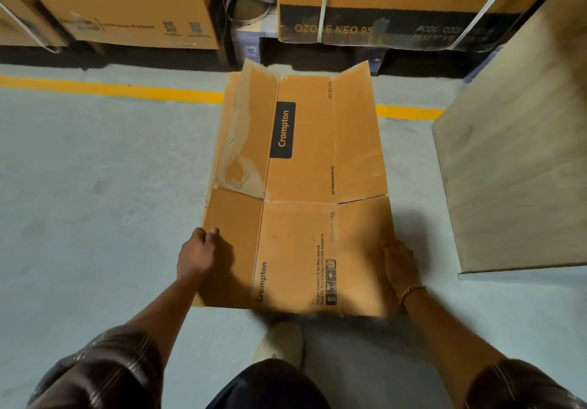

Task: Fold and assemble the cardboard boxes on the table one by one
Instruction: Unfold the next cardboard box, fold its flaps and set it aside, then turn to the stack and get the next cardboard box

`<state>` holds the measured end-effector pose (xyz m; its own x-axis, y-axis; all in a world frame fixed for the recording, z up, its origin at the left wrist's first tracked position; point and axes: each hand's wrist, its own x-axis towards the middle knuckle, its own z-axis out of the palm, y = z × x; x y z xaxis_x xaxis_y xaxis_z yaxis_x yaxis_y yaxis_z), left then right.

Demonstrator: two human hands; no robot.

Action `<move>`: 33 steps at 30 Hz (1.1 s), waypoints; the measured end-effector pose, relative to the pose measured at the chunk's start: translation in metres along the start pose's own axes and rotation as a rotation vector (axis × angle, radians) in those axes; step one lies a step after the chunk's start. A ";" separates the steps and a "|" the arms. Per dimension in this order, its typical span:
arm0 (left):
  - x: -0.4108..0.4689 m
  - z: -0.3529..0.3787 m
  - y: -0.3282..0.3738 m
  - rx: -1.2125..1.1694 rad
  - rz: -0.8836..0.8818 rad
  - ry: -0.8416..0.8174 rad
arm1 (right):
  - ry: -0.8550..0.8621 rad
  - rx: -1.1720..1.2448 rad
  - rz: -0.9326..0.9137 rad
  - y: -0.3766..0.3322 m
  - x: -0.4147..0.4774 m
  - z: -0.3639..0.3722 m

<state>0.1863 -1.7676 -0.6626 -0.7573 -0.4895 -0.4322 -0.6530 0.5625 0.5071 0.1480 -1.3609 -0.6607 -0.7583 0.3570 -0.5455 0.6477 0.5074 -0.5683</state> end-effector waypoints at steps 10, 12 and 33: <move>0.010 -0.005 0.013 0.142 0.073 -0.061 | -0.151 -0.112 0.008 0.001 0.011 0.024; 0.004 -0.010 0.019 0.317 0.221 -0.022 | -0.156 -0.338 -0.149 -0.015 -0.003 0.021; -0.220 -0.314 0.316 0.623 0.750 0.196 | 0.122 -0.733 -0.764 -0.329 -0.270 -0.228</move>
<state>0.1479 -1.6919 -0.1730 -0.9978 0.0661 -0.0012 0.0657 0.9936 0.0922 0.1224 -1.4451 -0.1858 -0.9734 -0.1998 -0.1124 -0.1745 0.9637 -0.2019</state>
